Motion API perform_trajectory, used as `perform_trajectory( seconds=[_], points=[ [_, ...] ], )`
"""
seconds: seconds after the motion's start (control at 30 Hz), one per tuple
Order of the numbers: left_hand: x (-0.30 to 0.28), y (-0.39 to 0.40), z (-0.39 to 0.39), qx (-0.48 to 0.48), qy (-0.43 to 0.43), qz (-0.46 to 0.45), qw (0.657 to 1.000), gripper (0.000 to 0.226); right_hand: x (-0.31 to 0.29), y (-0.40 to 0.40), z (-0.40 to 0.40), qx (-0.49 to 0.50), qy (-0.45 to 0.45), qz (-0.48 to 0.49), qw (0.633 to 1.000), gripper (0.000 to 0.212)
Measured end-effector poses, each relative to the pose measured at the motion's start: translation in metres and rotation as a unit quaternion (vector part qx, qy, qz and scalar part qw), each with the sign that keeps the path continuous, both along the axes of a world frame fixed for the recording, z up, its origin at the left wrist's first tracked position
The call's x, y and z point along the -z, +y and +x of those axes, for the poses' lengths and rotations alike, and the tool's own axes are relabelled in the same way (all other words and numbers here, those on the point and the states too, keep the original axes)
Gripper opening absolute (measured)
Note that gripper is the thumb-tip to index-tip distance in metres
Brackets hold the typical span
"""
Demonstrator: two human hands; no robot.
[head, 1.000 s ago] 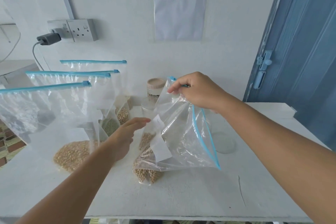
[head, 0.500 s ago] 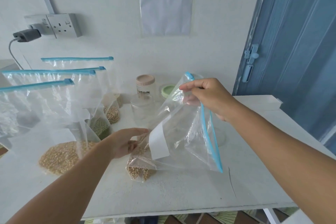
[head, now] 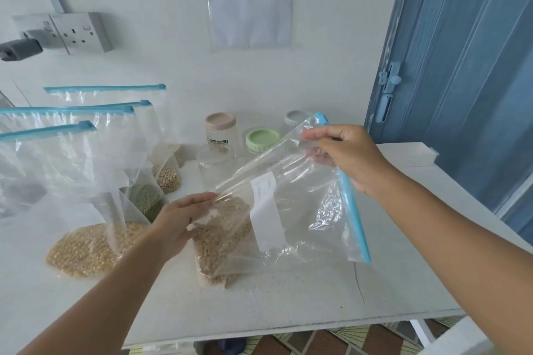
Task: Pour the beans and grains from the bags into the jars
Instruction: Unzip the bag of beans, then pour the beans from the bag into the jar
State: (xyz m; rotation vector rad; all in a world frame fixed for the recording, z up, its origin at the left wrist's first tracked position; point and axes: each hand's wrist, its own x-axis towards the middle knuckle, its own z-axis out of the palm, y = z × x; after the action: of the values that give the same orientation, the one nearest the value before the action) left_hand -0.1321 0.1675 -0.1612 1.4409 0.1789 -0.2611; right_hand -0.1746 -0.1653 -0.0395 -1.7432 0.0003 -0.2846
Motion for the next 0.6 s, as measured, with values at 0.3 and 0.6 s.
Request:
perform_trajectory(
  seconds=[0.3,0.6],
  points=[
    [-0.037,0.006,-0.015,-0.077,-0.121,-0.114,0.983,0.019,0.022,-0.016,0.0,0.033,0.009,0.095,0.995,0.036],
    [-0.038,0.008,-0.02,-0.057,-0.17,-0.092,0.979,0.032,0.031,-0.018,-0.007,0.035,-0.007,0.089,0.995,0.037]
  ],
)
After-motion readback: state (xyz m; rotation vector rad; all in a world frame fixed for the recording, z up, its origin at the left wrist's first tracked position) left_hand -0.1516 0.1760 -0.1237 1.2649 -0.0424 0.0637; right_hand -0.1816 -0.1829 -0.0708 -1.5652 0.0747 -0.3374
